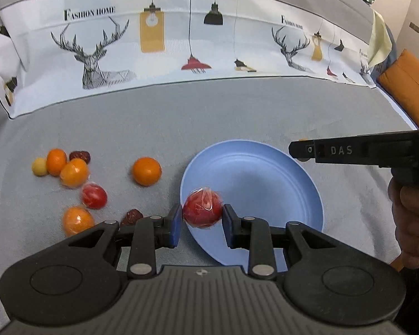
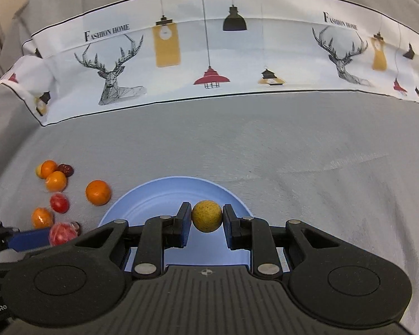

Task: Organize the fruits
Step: 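Carry the red fruit in the left tool and yellow fruit in the right tool over the plate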

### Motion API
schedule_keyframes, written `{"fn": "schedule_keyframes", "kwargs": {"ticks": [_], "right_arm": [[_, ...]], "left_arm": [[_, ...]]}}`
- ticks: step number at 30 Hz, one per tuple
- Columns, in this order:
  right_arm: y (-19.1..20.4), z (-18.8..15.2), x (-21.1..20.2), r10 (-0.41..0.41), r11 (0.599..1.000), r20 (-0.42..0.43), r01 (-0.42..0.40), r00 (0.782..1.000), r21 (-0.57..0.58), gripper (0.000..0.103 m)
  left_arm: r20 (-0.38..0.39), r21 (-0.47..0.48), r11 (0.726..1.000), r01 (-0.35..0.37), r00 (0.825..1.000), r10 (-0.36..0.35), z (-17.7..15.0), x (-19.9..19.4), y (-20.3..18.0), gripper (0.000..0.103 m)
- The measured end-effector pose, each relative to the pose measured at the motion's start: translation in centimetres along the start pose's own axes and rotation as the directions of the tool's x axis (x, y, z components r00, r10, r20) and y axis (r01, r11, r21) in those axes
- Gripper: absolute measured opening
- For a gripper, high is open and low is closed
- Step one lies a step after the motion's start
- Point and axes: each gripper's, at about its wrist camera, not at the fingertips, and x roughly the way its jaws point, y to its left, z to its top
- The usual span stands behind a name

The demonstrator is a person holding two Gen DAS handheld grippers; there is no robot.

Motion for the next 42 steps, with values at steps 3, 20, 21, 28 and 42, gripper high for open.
{"fn": "schedule_keyframes", "kwargs": {"ticks": [3, 20, 21, 28, 42], "right_arm": [[0.2, -0.1, 0.1, -0.002, 1.0, -0.009, 0.002, 1.0, -0.012, 0.025], [0.6, 0.0, 0.4, -0.011, 0.999, -0.03, 0.01, 0.999, -0.045, 0.025], [0.7, 0.0, 0.5, -0.01, 0.999, -0.032, 0.009, 0.999, -0.049, 0.025], [0.7, -0.2, 0.5, -0.012, 0.998, -0.04, 0.01, 0.999, -0.063, 0.025], [0.9, -0.2, 0.6, -0.021, 0.997, -0.043, 0.017, 0.999, -0.075, 0.025]], "left_arm": [[-0.009, 0.018, 1.0, 0.006, 1.0, -0.006, 0.0, 0.5, -0.2, 0.034], [0.009, 0.093, 0.996, 0.016, 1.0, -0.017, -0.4, 0.8, -1.8, 0.034], [0.009, 0.095, 0.995, 0.016, 1.0, -0.017, -0.4, 0.8, -1.8, 0.034], [0.012, 0.1, 0.995, 0.017, 1.0, -0.018, -0.3, 0.8, -1.9, 0.034], [0.024, 0.121, 0.992, 0.016, 1.0, -0.019, -0.3, 0.6, -2.3, 0.034]]}}
